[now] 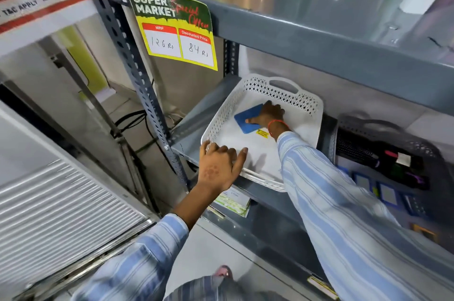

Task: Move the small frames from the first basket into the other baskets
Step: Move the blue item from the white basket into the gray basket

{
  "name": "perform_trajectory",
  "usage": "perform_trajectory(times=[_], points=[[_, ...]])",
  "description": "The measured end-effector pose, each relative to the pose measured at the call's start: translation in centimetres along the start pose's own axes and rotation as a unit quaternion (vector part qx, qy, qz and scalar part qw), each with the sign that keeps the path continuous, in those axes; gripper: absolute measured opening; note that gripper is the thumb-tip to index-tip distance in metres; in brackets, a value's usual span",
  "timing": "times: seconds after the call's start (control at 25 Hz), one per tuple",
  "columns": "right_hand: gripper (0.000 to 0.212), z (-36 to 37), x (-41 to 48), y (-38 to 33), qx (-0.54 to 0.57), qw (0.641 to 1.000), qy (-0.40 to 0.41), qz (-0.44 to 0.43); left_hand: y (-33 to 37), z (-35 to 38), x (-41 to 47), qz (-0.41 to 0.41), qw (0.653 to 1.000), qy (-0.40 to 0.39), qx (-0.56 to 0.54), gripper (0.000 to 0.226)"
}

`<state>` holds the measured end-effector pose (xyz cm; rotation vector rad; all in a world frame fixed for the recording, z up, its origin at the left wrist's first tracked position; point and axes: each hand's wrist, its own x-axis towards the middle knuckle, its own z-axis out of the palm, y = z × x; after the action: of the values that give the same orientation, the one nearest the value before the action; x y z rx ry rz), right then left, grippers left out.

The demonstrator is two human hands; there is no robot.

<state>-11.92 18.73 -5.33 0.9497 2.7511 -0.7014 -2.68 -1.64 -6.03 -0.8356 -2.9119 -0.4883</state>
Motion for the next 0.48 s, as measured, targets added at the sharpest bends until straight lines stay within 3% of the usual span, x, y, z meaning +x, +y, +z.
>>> perform_trajectory(times=[0.12,0.28,0.36,0.48], points=[[0.063,-1.4,-0.7,0.5,0.038,0.993,0.085,-0.076,-0.1,0.2,0.0,0.004,1.000,0.010,0.006,0.069],[0.033,-0.4,-4.1,2.0,-0.072,0.941,0.196,-0.265,0.0,0.4,-0.1,0.000,1.000,0.025,0.002,0.067],[0.036,0.3,-5.4,2.8,-0.150,0.937,0.119,-0.293,0.0,0.5,-0.1,-0.001,1.000,0.028,-0.001,0.068],[0.043,0.1,-6.2,4.2,-0.213,0.947,-0.031,-0.239,-0.1,0.5,-0.1,0.001,1.000,0.027,-0.001,0.069]])
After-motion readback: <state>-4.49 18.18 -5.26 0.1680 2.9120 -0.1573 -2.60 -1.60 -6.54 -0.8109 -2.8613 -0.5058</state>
